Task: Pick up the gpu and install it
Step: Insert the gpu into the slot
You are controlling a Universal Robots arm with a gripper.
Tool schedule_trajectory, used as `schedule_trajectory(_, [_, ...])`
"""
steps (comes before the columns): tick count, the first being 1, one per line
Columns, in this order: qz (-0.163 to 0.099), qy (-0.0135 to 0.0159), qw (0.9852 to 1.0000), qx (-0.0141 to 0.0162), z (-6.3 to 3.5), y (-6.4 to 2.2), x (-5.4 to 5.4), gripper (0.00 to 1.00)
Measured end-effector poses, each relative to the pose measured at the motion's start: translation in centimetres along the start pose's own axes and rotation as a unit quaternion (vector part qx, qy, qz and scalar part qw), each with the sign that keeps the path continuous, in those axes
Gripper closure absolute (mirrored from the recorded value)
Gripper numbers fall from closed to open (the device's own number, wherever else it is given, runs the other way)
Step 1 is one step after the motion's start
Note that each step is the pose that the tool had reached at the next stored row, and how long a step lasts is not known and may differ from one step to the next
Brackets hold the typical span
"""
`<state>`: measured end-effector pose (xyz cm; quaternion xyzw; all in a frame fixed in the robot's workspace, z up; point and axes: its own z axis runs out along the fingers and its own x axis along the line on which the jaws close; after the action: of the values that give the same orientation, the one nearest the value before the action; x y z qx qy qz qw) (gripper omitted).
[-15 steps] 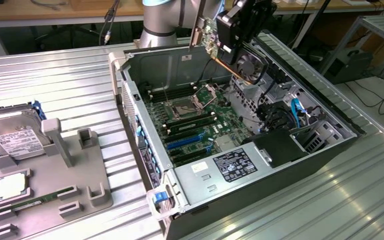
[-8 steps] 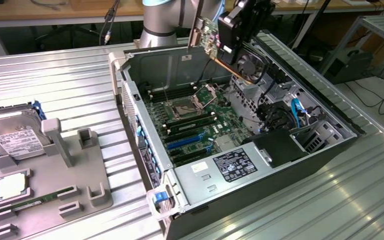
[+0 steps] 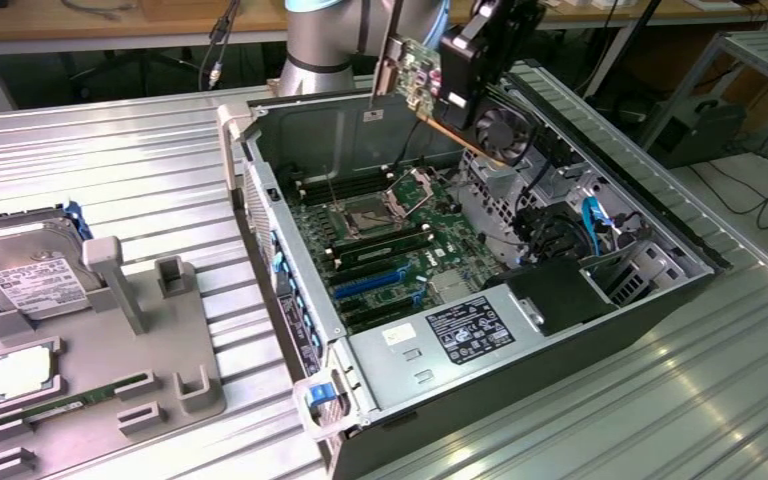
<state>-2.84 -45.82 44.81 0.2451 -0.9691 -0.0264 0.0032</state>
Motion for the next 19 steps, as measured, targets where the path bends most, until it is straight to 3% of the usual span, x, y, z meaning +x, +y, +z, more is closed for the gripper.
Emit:
schedule_trajectory(9, [-0.035, 0.0019, 0.9994, -0.0002, 0.0, 0.0, 0.0, 0.72])
schedule_trajectory(16, [-0.09, 0.0047, 0.996, -0.0006, 0.01, -0.01, 0.01, 0.72])
schedule_trajectory(19, [-0.116, 0.0062, 0.9932, -0.0008, 0.02, -0.01, 0.01, 0.72])
